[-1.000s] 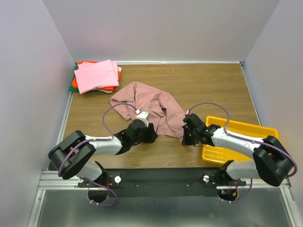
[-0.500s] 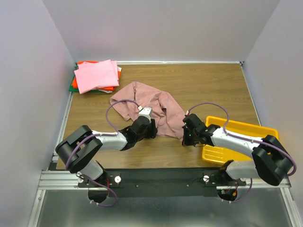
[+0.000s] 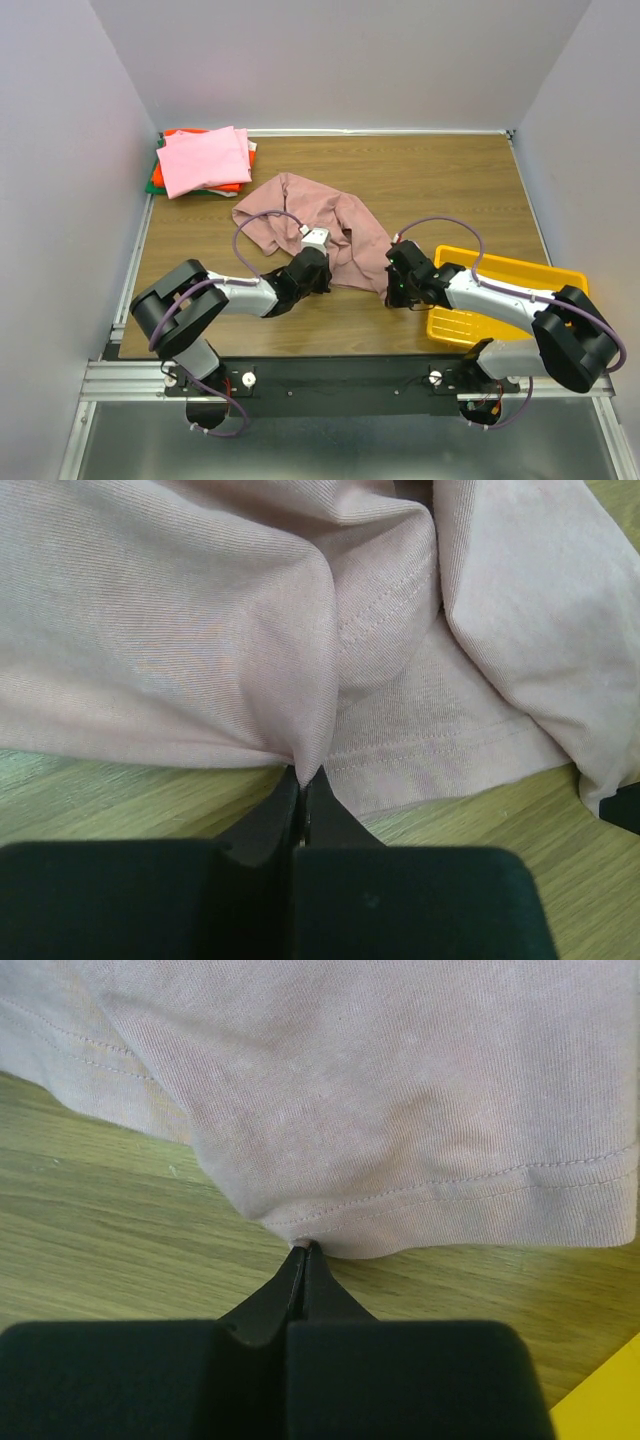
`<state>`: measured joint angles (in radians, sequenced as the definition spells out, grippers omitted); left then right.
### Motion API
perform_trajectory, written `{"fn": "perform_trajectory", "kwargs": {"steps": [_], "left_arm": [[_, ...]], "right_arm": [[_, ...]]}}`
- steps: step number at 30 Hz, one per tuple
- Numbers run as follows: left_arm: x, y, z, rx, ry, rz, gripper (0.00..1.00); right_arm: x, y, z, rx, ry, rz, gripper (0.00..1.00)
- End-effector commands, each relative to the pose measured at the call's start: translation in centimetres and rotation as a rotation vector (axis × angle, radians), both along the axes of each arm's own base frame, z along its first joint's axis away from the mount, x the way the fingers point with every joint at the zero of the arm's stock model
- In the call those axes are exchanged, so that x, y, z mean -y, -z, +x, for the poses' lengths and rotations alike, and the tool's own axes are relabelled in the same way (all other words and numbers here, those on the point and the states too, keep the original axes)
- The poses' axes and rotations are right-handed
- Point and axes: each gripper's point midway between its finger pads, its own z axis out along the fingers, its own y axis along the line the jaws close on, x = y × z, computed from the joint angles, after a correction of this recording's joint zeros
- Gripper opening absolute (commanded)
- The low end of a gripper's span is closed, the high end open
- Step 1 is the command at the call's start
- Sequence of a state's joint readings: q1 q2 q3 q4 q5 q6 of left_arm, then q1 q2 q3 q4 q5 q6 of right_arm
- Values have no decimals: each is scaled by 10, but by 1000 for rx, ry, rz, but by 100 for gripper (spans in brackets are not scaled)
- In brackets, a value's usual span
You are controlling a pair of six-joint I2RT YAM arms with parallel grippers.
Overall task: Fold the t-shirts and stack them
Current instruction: Flatten the tshirt out
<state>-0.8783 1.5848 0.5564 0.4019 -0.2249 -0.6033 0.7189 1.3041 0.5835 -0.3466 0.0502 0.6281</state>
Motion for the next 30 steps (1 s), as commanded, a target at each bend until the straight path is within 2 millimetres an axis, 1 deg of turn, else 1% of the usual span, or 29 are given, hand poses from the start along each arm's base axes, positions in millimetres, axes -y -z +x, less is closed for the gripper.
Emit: {"fn": "perform_trajectory", "kwargs": {"steps": [1,2,3,4,6,7,8,9,10,11,12,13,14,15,16,17,18,19,20,22,23,24,25,26,27,28,29,30], "left_arm": [[-15,22,-7,-49,-28,96,0],[-18,17,-5,-41,-40,110,0],[-17,11,-4,-37,-38,111,0],[-19,-8,2,-12,-60,120,0],[-23,-35,11,34,-93,119,0],[-29,-55,19,68,-126,134,0],[-32,-89,24,125,-149,82,0],[-36,-110,28,161,-167,57,0],[-49,-127,34,187,-205,47,0],[-55,-149,38,216,-224,19,0],[-67,-182,39,275,-240,-33,0],[-82,-203,46,306,-273,-59,0],[-94,-231,43,358,-274,-103,0],[-104,-243,44,382,-288,-116,0],[-113,-259,44,412,-303,-134,0],[-130,-265,46,419,-340,-124,0],[-139,-277,42,446,-344,-127,0],[-145,-280,41,454,-355,-120,0],[-154,-286,38,459,-371,-109,0],[-167,-288,37,462,-410,-82,0],[-174,-289,34,465,-429,-70,0],[-186,-291,35,477,-470,-57,0],[-193,-294,35,487,-488,-52,0],[-202,-305,33,521,-507,-51,0],[-213,-310,35,539,-531,-48,0],[-218,-321,36,564,-539,-56,0],[-221,-328,38,583,-536,-53,0],[-218,-333,39,589,-505,-65,0]], "right_arm": [[6,-7,7,42,28,-30,0],[4,-17,15,80,37,-20,0],[5,-22,19,104,45,-20,0],[7,-35,30,156,67,-33,0],[12,-52,43,218,104,-57,0],[19,-60,46,240,115,-88,0],[23,-67,52,265,131,-112,0],[31,-79,61,313,162,-150,0],[30,-97,73,356,166,-159,0],[34,-106,78,374,177,-181,0],[40,-118,85,413,199,-210,0],[41,-140,95,454,209,-215,0],[47,-153,101,491,234,-238,0],[50,-166,106,518,238,-251,0],[50,-189,112,562,255,-232,0],[52,-205,114,596,267,-225,0],[57,-219,117,630,289,-229,0],[61,-230,118,653,292,-238,0],[64,-254,118,702,311,-209,0],[73,-276,117,750,335,-214,0],[76,-295,116,786,352,-193,1],[87,-311,112,826,377,-205,0],[93,-323,109,852,397,-208,1],[100,-340,107,887,428,-204,0],[114,-353,102,920,469,-231,0],[119,-361,100,936,483,-239,0],[124,-368,97,950,498,-242,0],[130,-378,94,970,522,-243,0]]}}
